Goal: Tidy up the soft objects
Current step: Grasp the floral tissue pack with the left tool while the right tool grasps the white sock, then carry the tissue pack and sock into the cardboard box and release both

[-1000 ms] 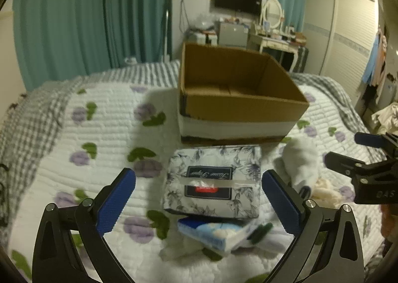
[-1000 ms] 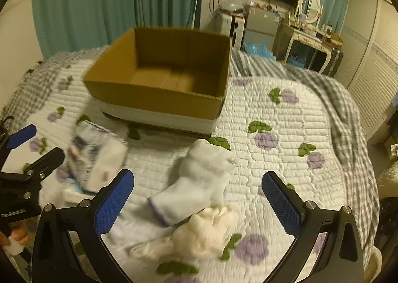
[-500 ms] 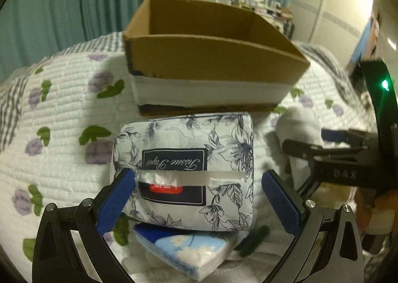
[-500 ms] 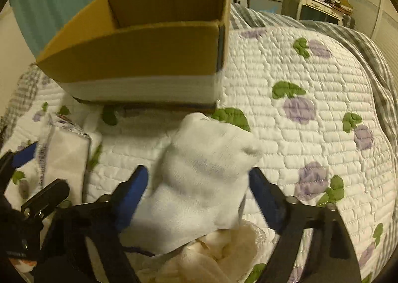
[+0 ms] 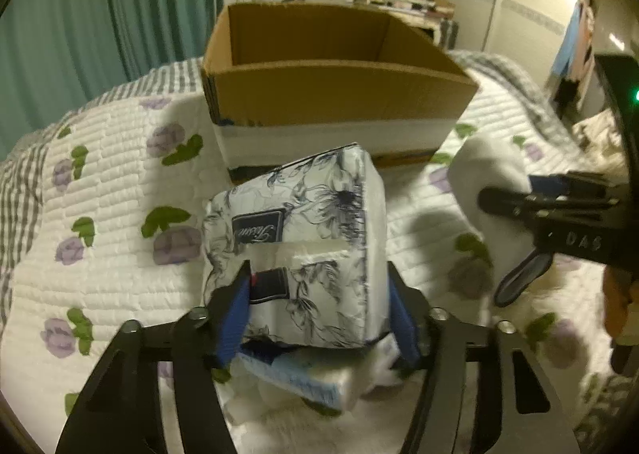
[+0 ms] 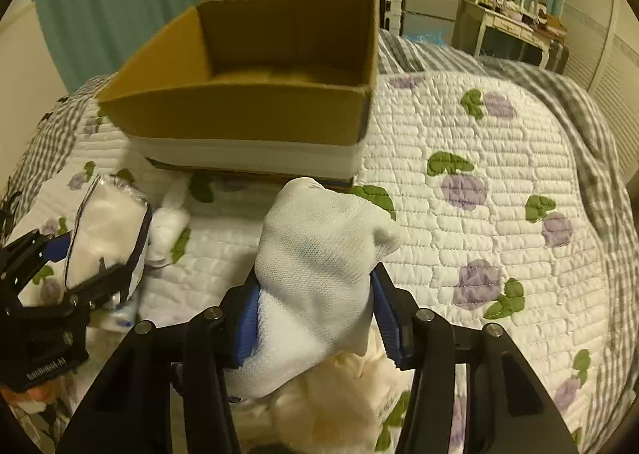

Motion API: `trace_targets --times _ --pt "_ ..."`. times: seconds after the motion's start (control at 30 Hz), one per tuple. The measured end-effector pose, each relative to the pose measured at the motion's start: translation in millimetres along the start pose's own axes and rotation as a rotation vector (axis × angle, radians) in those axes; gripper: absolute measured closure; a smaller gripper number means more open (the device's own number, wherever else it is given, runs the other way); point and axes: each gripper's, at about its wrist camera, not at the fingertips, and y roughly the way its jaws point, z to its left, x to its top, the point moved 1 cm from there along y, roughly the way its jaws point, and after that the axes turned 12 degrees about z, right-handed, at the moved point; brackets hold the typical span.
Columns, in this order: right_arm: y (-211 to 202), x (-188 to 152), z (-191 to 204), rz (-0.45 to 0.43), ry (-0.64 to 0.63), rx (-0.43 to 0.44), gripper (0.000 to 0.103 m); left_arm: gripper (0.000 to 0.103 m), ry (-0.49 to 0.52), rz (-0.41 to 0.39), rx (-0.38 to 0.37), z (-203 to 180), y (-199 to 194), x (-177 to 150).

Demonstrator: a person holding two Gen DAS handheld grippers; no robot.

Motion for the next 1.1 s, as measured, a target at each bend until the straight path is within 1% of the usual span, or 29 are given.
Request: trace_targets --times 0.07,0.1,0.23,0.4,0.53,0.6,0.7,0.77,0.83,0.93,1.0,1.03,1.1 --pt "-13.7 -0.4 5.2 -0.021 -0.018 -0.01 0.054 0.048 -0.008 -0.01 -0.039 4.2 -10.1 -0.2" --pt "-19.2 0.2 6.5 -0.031 -0.025 -0.014 0.054 0.048 -0.012 -0.014 -0.046 5.2 -13.9 1.1" --pt "-53.2 5.4 11.6 -0.099 -0.054 -0.03 0.054 0.048 -0.021 -0.058 -0.062 8.2 -43.9 4.0" --pt "-94.4 26.6 14.6 -0.19 -0.057 -0.02 0.054 0.048 -0.002 -0.137 -0.075 3.8 -86.5 21.1" --pt "-121.9 50.5 21.5 -0.243 -0.069 -0.012 0.054 0.048 0.021 -0.196 -0.053 -0.1 -112.7 43.8" --pt "-134.1 68.9 25.4 -0.26 -0.077 -0.02 0.054 0.048 0.026 -0.21 -0.05 0.6 -121.3 57.3" --pt "-145.8 97.0 27.9 -0.261 -0.056 -0.03 0.054 0.048 0.029 -0.233 -0.052 1.2 -128.8 80.6" --pt "-149.9 117.5 31.5 -0.258 -0.056 -0.05 0.054 0.048 0.033 -0.246 -0.044 1.2 -128.7 97.7" --pt "-153.2 133.3 35.0 -0.273 -0.069 -0.068 0.054 0.048 0.033 -0.247 -0.03 2.2 -122.2 116.9" --pt "-144.5 158.3 39.7 -0.288 -0.077 -0.081 0.054 0.048 0.039 -0.25 -0.025 5.5 -105.6 143.8" --pt "-129.9 173.9 43.6 -0.28 -0.084 -0.098 0.054 0.048 0.037 -0.224 -0.039 9.8 -86.1 161.7" --pt "-121.6 180.3 44.5 -0.273 -0.082 -0.106 0.054 0.048 0.036 -0.209 -0.034 11.5 -77.4 167.8" --pt "-103.2 192.6 44.2 -0.267 -0.067 -0.109 0.054 0.048 0.055 -0.177 0.017 12.6 -56.3 180.2"
